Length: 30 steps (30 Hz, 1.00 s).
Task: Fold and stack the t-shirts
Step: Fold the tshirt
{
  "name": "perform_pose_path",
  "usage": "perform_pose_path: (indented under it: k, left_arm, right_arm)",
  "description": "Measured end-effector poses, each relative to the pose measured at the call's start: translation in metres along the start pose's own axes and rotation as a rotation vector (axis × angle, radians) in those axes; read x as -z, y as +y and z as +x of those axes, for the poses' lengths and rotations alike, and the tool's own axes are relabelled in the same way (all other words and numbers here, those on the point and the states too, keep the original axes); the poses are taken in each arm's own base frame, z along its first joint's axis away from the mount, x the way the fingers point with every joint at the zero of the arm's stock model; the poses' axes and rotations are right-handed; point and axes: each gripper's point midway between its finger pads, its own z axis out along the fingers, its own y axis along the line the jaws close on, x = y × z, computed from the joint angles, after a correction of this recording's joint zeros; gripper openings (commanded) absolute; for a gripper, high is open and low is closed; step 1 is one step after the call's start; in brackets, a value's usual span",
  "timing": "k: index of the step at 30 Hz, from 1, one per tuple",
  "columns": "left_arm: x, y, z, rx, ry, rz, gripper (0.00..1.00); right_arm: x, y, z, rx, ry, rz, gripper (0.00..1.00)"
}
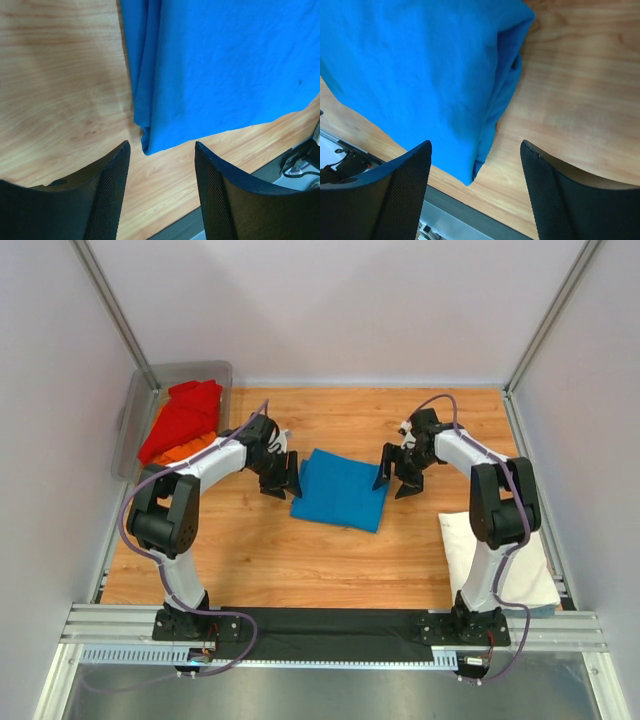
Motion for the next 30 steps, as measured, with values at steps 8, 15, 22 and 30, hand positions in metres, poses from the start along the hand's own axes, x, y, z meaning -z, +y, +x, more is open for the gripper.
perform_pose_path:
  k: [8,15,22,30]
  left_arm:
    - [-0.004,-0.008,-0.021,-0.103,-0.082,0.055,0.59]
    - [-0.019,-0.008,-0.021,-0.116,-0.051,0.091,0.51]
    - [-0.020,-0.012,-0.019,-0.123,-0.039,0.123,0.43]
    - [-0.026,-0.010,-0.015,-0.104,-0.010,0.153,0.27]
  right_arm:
    - [-0.020,-0.002,-0.013,0.005,-0.002,-0.024,0.72]
    - [-0.024,0.002,-0.028,-0.016,-0.037,-0.081,0.69]
    - [-0.024,-0.004,-0.037,-0.076,-0.071,-0.117,0.61]
    - [-0.013,-0.040,-0.039,-0.251,-0.097,-0.169,0.49]
